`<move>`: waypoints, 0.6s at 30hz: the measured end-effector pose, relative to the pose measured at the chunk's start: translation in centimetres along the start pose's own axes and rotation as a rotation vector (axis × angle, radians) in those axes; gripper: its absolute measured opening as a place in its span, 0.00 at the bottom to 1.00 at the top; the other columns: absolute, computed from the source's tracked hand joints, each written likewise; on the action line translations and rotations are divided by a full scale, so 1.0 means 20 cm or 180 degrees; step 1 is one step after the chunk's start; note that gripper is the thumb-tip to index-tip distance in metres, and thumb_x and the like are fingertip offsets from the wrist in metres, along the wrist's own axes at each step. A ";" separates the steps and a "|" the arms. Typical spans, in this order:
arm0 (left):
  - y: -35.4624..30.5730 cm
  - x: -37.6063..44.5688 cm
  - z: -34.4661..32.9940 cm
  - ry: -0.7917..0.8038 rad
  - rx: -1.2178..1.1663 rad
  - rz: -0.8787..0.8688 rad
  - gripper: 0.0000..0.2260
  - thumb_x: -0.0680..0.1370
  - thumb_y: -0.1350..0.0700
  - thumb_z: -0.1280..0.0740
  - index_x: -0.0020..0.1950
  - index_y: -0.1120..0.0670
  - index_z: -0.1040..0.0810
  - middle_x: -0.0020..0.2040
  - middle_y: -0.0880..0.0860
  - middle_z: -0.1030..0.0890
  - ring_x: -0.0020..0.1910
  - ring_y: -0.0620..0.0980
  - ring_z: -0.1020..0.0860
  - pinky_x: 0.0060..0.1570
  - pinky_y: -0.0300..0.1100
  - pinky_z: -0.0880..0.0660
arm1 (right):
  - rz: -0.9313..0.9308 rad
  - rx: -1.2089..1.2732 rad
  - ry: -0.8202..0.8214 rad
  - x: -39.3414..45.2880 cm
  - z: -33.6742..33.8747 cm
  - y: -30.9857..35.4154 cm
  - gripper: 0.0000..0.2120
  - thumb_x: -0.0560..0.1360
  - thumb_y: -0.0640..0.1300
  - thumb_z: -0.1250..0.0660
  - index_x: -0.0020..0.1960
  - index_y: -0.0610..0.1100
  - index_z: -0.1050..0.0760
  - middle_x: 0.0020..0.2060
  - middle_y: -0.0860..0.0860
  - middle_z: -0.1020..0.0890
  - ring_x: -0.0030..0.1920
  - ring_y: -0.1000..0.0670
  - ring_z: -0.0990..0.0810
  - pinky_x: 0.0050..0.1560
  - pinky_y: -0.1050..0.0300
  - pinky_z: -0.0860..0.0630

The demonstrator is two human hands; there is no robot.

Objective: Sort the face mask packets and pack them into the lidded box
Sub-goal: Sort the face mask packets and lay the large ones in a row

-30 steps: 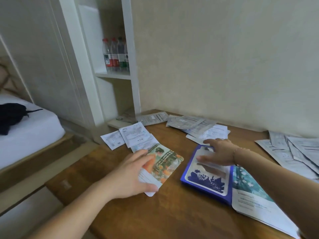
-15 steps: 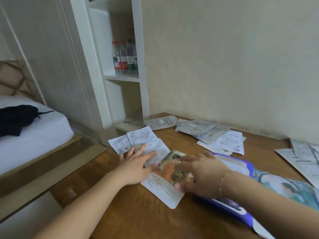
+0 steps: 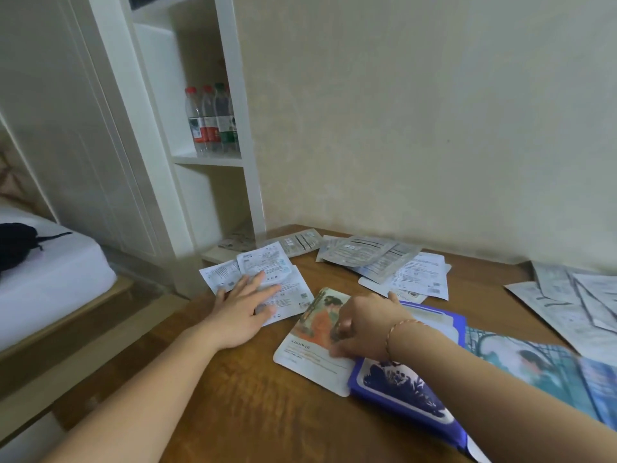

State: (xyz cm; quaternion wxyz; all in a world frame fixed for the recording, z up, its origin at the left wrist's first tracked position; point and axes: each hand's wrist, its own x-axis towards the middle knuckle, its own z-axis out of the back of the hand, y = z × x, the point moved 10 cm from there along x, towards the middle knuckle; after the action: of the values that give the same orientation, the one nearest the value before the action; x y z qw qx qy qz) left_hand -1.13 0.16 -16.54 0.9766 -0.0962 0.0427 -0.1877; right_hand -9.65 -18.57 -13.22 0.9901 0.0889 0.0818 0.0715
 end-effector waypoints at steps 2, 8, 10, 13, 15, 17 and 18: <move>-0.09 -0.05 0.03 -0.0236 -0.0061 -0.0301 0.24 0.82 0.38 0.49 0.77 0.36 0.47 0.79 0.39 0.59 0.76 0.41 0.65 0.75 0.55 0.65 | -0.0027 0.0065 0.0023 0.00 -0.01 -0.01 0.22 0.70 0.64 0.31 0.57 0.52 0.22 0.58 0.54 0.23 0.62 0.50 0.27 0.72 0.32 0.51; -0.41 -0.23 -0.09 0.0430 0.0525 -0.1256 0.31 0.77 0.30 0.49 0.76 0.31 0.60 0.75 0.32 0.65 0.73 0.32 0.69 0.72 0.47 0.71 | -0.0002 0.0325 -0.1003 -0.24 0.21 -0.12 0.20 0.74 0.64 0.38 0.62 0.56 0.26 0.64 0.57 0.26 0.67 0.51 0.30 0.73 0.38 0.45; -0.42 -0.25 -0.12 0.0483 0.0626 -0.1302 0.30 0.77 0.30 0.48 0.75 0.30 0.58 0.75 0.31 0.65 0.72 0.32 0.69 0.71 0.49 0.73 | -0.0063 0.0367 -0.1500 -0.41 0.32 -0.30 0.19 0.74 0.63 0.37 0.59 0.55 0.23 0.63 0.56 0.24 0.65 0.50 0.27 0.70 0.45 0.36; -0.40 -0.27 -0.11 0.0496 0.0572 -0.1228 0.27 0.78 0.31 0.47 0.74 0.27 0.56 0.75 0.29 0.61 0.74 0.34 0.66 0.72 0.53 0.72 | -0.0434 0.0536 -0.1933 -0.70 0.42 -0.64 0.14 0.72 0.54 0.30 0.54 0.49 0.19 0.57 0.51 0.19 0.58 0.47 0.22 0.59 0.57 0.31; -0.39 -0.28 -0.10 0.0522 0.0619 -0.1104 0.27 0.78 0.32 0.46 0.74 0.27 0.56 0.75 0.30 0.60 0.75 0.35 0.65 0.73 0.54 0.71 | -0.0795 0.0423 -0.1955 -0.88 0.42 -0.82 0.14 0.72 0.55 0.31 0.54 0.49 0.20 0.57 0.50 0.19 0.51 0.48 0.21 0.52 0.58 0.31; -0.38 -0.28 -0.08 0.0478 0.0724 -0.1001 0.28 0.78 0.33 0.46 0.75 0.28 0.56 0.76 0.31 0.60 0.75 0.36 0.65 0.73 0.55 0.71 | -0.1071 0.0373 -0.1912 -1.02 0.41 -0.93 0.19 0.71 0.60 0.35 0.54 0.50 0.20 0.57 0.50 0.19 0.47 0.48 0.22 0.50 0.58 0.31; -0.38 -0.28 -0.06 0.0439 0.0711 -0.0955 0.27 0.79 0.34 0.46 0.75 0.28 0.55 0.76 0.31 0.59 0.75 0.36 0.65 0.73 0.54 0.71 | -0.1114 0.0352 -0.1912 -1.08 0.40 -0.95 0.23 0.69 0.64 0.38 0.55 0.50 0.20 0.57 0.49 0.19 0.50 0.47 0.21 0.52 0.56 0.30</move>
State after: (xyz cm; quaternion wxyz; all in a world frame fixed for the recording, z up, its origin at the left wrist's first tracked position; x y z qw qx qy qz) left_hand -9.13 -4.98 -15.96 0.9370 0.0206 0.0736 -0.3408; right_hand -27.02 -41.76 -5.84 0.9609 0.1440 -0.1953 -0.1332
